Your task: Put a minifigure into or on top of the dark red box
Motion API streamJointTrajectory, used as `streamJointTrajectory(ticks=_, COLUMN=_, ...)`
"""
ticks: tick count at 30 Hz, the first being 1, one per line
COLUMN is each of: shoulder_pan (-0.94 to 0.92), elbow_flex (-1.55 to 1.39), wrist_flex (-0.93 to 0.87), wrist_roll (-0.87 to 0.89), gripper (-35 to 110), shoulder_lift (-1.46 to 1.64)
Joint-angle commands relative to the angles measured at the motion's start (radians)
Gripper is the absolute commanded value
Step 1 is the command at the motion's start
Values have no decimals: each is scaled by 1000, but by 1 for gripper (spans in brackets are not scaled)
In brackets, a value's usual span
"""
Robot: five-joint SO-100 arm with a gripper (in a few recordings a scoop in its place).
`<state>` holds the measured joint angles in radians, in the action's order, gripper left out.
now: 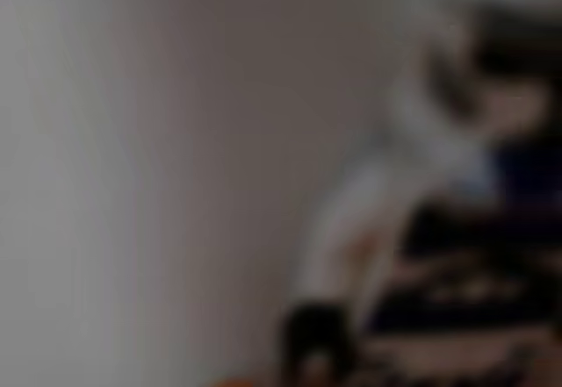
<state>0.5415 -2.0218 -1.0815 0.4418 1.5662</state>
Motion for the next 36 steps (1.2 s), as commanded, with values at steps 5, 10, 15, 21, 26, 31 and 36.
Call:
streamJointTrajectory(ticks=5, shoulder_pan=12, elbow_flex=15, wrist_flex=-20, wrist_roll=2, gripper=20, shoulder_lift=-8)
streamJointTrajectory(ticks=10, shoulder_pan=18, elbow_flex=17, wrist_flex=-29, wrist_roll=11, gripper=13, shoulder_lift=-8)
streamJointTrajectory(ticks=15, shoulder_pan=18, elbow_flex=17, wrist_flex=-34, wrist_roll=9, gripper=4, shoulder_lift=-9)
streamJointTrajectory(ticks=21, shoulder_pan=14, elbow_flex=12, wrist_flex=-40, wrist_roll=14, gripper=2, shoulder_lift=-8)
streamJointTrajectory(ticks=26, shoulder_pan=15, elbow_flex=20, wrist_flex=-71, wrist_roll=32, gripper=26, shoulder_lift=0)
streamJointTrajectory(ticks=31, shoulder_pan=69, elbow_flex=26, wrist_flex=-140, wrist_roll=34, gripper=26, shoulder_lift=84)
streamJointTrajectory(ticks=36, shoulder_pan=133, elbow_flex=20, wrist_flex=-155, wrist_roll=84, gripper=26, shoulder_lift=107)
